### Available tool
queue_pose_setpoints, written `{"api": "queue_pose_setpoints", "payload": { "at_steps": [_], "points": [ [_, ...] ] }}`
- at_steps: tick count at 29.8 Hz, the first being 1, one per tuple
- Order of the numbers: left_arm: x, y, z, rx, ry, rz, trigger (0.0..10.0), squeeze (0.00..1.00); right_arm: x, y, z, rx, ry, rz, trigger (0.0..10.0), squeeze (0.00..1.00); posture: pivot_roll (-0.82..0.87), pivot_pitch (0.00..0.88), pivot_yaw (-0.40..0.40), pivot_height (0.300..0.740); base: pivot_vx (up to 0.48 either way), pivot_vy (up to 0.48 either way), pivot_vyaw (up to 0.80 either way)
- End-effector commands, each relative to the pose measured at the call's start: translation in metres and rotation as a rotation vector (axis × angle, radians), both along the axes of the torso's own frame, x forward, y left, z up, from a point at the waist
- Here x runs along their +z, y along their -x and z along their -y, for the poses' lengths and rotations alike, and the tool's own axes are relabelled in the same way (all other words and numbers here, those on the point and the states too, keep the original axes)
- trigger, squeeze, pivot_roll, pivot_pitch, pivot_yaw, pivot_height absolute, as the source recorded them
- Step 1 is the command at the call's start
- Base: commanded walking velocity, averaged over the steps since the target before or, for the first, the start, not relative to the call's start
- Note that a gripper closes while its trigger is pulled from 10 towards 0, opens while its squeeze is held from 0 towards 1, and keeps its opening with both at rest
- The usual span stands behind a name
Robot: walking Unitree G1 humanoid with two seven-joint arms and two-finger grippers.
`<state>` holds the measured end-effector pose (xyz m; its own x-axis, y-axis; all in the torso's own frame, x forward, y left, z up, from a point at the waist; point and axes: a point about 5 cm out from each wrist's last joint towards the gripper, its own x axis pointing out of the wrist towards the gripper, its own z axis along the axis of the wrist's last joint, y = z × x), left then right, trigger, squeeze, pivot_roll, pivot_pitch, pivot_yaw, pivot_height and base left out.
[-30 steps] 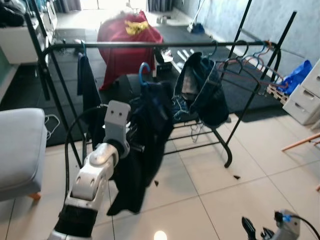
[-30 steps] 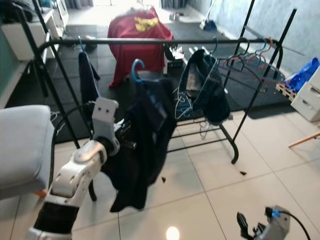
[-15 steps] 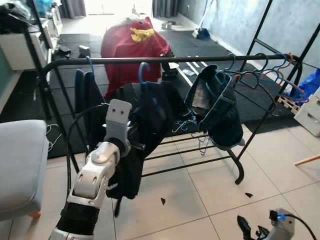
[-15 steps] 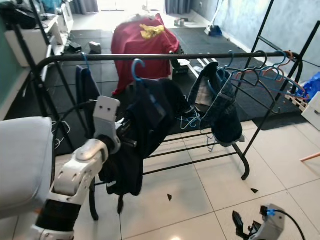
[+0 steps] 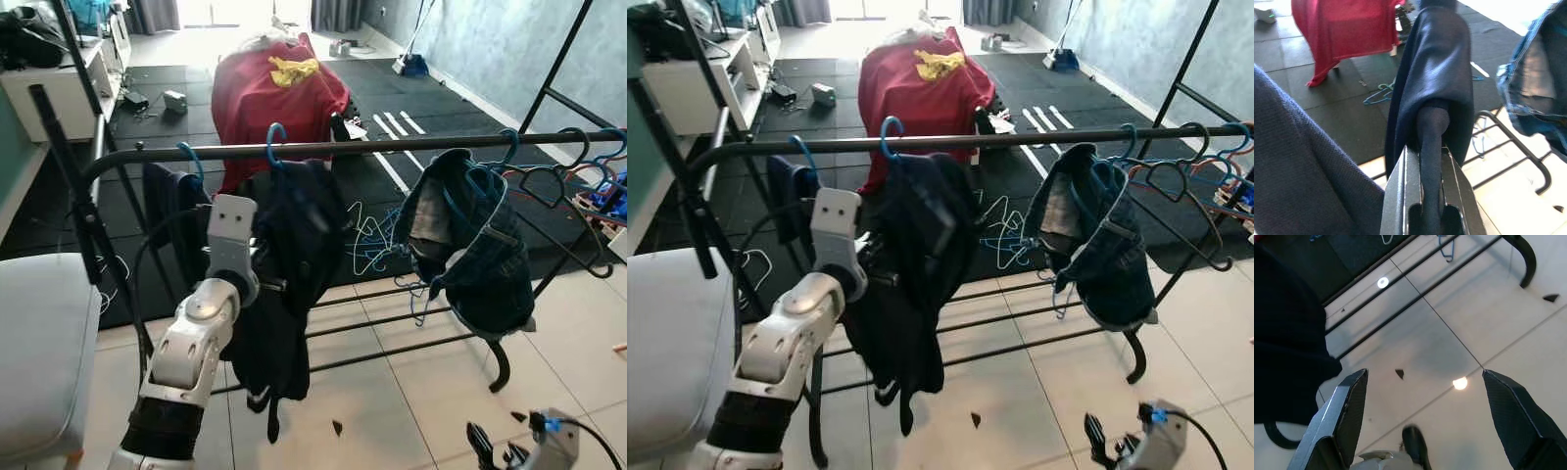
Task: Hang hanger
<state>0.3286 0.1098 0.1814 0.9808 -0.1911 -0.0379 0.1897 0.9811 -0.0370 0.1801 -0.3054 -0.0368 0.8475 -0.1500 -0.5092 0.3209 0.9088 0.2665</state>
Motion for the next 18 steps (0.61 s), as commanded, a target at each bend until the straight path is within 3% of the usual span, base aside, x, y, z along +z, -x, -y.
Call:
{"api": "queue_pose_setpoints", "payload": {
  "at_steps": [1,7,15,17,18],
  "points": [
    [-0.001,0.001,-0.001,0.024,0.031,-0.032,10.0,0.00,-0.002,0.004,0.001,-0.007,-0.002,-0.018,10.0,0.00,-0.06,0.080,-0.049,0.740,0.000,0.000,0.00],
    [-0.005,0.005,0.003,0.003,0.042,-0.073,10.0,0.00,-0.002,0.004,0.001,-0.007,-0.003,-0.019,10.0,0.00,-0.05,0.089,-0.051,0.740,0.000,0.000,0.00],
    [-0.016,0.022,0.027,-0.137,0.066,-0.167,10.0,0.00,-0.002,0.004,0.001,-0.009,-0.005,-0.019,10.0,0.00,-0.05,0.093,-0.052,0.740,0.000,0.000,0.00],
    [-0.016,0.026,0.031,-0.161,0.082,-0.173,10.0,1.00,-0.002,0.005,0.001,-0.010,-0.006,-0.019,10.0,0.00,-0.05,0.095,-0.053,0.740,0.000,0.000,0.00],
    [-0.015,0.027,0.031,-0.165,0.083,-0.171,10.0,1.00,-0.003,0.005,0.001,-0.010,-0.006,-0.019,10.0,0.00,-0.05,0.095,-0.053,0.740,0.000,0.000,0.00]
  ]
}}
